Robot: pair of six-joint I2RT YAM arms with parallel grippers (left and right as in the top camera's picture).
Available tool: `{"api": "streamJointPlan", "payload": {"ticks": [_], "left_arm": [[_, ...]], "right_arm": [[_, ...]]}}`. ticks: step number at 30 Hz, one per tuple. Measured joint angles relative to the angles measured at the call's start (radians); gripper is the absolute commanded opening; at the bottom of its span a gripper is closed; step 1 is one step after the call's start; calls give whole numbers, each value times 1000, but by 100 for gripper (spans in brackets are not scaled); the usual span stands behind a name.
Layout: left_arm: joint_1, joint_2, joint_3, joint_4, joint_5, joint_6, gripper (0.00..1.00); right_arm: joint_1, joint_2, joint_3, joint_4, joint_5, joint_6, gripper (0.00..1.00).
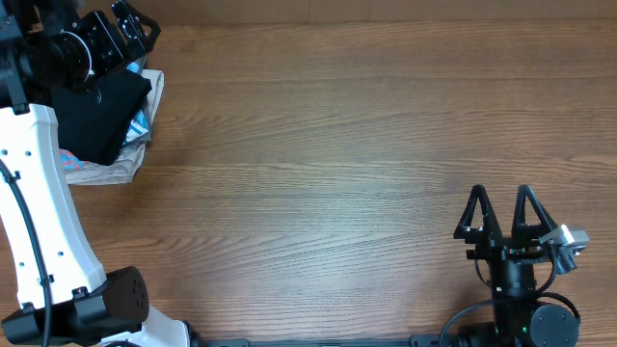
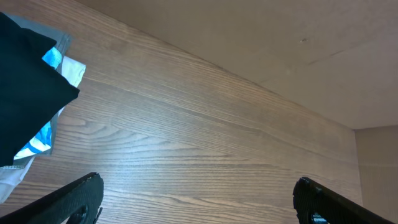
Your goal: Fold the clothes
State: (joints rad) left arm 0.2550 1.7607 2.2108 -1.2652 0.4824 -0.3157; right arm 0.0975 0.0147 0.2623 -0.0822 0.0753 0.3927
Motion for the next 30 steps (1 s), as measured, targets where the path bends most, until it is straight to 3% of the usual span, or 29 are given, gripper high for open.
{"api": "streamJointPlan", "payload": {"ticks": [14,20,30], "left_arm": [[0,0,0,0,0,0,100],[0,0,0,0,0,0,100],[0,0,0,0,0,0,100]], "right_arm": [[0,0,-229,278,-23,0,100],[-1,0,-244,257,-27,-1,100],[-5,0,-244,62,-27,-48,100]]}}
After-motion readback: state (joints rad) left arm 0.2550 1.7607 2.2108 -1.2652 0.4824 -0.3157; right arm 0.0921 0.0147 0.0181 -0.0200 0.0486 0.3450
